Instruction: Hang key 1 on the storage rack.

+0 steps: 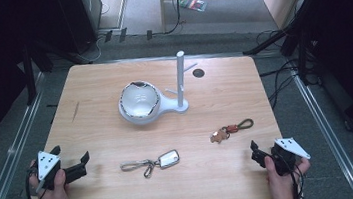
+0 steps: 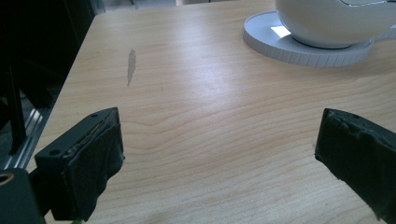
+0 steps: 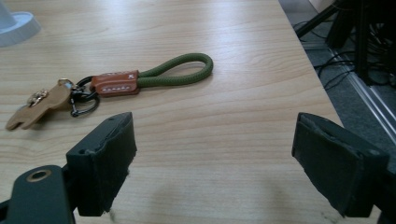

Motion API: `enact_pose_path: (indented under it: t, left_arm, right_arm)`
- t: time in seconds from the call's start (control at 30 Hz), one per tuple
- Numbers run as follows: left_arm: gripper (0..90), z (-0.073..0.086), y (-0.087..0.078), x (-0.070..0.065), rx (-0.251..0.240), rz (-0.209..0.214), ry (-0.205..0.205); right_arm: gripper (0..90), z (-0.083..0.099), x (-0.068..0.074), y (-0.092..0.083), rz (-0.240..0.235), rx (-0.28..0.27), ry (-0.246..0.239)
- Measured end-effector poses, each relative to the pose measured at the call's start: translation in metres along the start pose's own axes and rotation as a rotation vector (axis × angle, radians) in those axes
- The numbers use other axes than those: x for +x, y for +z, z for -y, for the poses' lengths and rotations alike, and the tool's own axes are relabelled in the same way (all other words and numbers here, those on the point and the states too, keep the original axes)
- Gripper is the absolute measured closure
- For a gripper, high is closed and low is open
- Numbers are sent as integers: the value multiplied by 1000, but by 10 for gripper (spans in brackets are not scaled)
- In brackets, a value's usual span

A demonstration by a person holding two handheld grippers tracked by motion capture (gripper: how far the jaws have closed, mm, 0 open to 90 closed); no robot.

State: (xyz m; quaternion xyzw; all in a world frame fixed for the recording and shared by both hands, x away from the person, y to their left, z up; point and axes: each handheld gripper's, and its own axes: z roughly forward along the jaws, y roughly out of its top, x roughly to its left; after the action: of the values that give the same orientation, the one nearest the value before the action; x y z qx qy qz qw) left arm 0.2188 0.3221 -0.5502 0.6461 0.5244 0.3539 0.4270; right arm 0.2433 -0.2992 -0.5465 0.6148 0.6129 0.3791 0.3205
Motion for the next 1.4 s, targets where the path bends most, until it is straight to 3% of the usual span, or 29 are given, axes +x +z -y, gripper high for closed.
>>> enact_pose_path:
  t: [0.23, 0.83, 0.97, 1.07, 1.4]
  left_arm:
    - [12, 1, -3, -1, -17, 21, 16]
    - [12, 0, -1, 0, 6, 24, 9]
    - [12, 0, 0, 0, 5, 21, 9]
    - [12, 0, 0, 0, 5, 21, 9]
    - [12, 0, 0, 0, 8, 27, 10]
  right_arm:
    - [139, -2, 1, 4, 43, 8, -3]
    - [151, -11, 15, -5, 63, 35, -54]
    - [219, -15, 21, -7, 5, 83, -42]
    - [216, -16, 26, -7, 8, 100, -79]
    - [211, -33, 44, -6, -36, 155, -120]
